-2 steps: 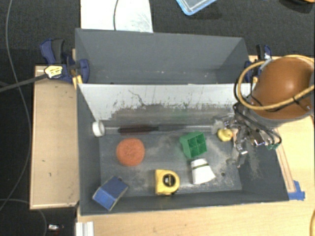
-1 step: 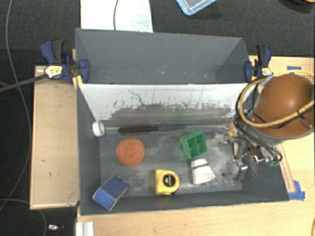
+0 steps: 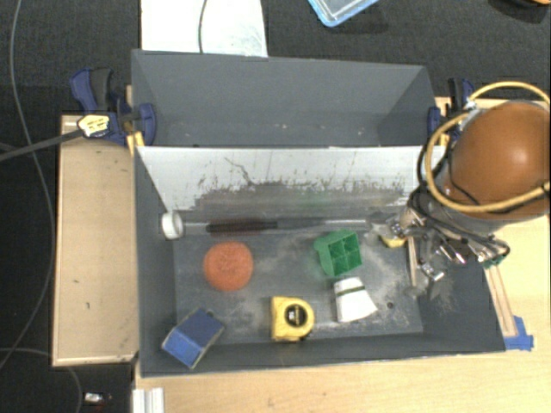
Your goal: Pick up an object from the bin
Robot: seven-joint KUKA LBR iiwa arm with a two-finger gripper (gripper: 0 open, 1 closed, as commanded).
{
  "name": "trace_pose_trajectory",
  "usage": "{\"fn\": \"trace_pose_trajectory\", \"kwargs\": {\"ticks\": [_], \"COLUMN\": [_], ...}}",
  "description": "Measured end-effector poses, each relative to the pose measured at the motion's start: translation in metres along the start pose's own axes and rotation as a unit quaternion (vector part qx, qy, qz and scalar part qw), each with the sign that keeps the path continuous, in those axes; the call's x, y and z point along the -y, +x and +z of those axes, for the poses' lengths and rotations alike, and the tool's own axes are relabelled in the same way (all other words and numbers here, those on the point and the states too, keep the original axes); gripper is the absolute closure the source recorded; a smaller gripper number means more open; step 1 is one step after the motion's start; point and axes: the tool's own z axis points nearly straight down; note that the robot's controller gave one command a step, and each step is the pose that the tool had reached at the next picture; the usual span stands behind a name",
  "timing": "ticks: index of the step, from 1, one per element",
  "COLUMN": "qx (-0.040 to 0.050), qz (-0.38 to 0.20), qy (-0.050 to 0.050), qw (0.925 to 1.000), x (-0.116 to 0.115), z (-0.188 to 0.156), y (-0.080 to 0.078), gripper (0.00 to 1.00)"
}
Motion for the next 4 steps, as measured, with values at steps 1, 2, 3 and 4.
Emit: {"fn": "trace_pose_trajectory", "kwargs": {"ticks": [1,2,3,4], "qx": [-0.0031,0.0014,0.0012,0.0008], "qz": [0.066,-0.043,0.042,0.043], "qy": [-0.002,0.001,0.0,0.0], "qw": [0.9978,0.9991,0.9991,0.9991], "x": [-0.024,-0.041,-0.037,-0.055], "z": [0.018,0.004,0.052,0.042], "y": [0.001,-0.006,-0.007,-0.016], "gripper": [0.0,0.0,0.0,0.0]}}
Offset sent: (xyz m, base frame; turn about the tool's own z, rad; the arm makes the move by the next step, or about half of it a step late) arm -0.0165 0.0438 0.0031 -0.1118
